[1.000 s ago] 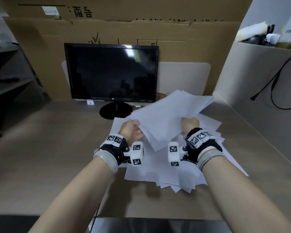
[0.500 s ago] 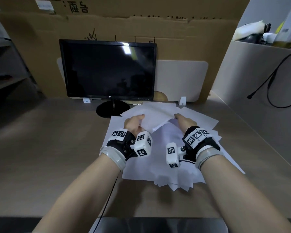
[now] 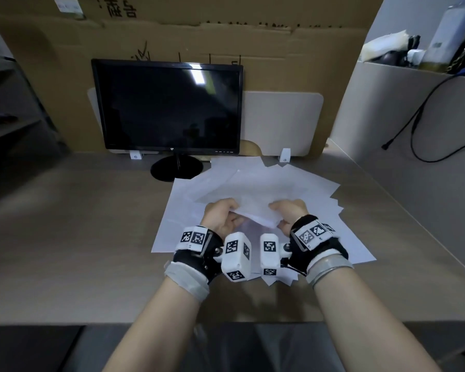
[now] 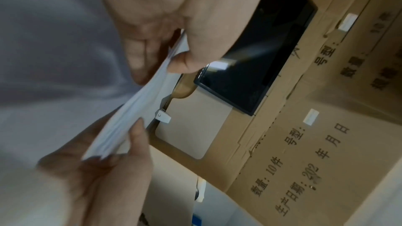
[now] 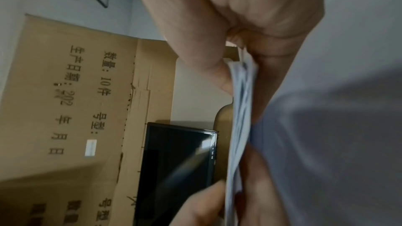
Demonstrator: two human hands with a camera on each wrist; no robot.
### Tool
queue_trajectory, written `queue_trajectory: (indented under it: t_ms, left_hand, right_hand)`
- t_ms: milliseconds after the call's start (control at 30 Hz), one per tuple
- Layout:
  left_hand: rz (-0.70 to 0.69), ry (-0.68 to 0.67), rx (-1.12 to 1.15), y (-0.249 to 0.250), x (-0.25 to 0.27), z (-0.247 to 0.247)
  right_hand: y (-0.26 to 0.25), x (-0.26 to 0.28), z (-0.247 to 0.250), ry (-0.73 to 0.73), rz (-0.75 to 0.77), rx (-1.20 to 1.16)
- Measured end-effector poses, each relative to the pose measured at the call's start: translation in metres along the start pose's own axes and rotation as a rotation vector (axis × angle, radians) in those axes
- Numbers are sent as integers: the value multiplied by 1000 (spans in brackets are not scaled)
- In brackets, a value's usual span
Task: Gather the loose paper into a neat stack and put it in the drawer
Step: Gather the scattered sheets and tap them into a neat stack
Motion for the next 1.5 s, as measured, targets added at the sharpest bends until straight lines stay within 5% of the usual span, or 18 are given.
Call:
queue_trajectory:
  t_ms: [167, 333, 567, 967, 1500]
  left_hand:
    - [74, 27, 95, 16, -4, 36]
    - [45, -10, -368, 41, -23, 46]
    - [19, -36, -849, 59, -77, 35]
    - [-77, 36, -843, 87, -112, 18]
    - [-8, 118, -761, 87, -142, 0]
  right_hand:
    - [3, -10, 28, 18, 43, 221]
    - [2, -27, 19, -68, 0, 220]
    - [-23, -68, 3, -6, 82, 452]
    - [-74, -99, -47, -77, 222, 667]
    - [-77, -124, -65, -118, 53, 676]
Point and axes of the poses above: each hand's wrist, its own x-axis away from the middle knuckle, its own z-axis out of the back of the hand, y = z × x, the point moved 3 cm from there along -x, towards the middle knuckle, and after that the axes turned 9 degrees about y, right-handed, at the moved point
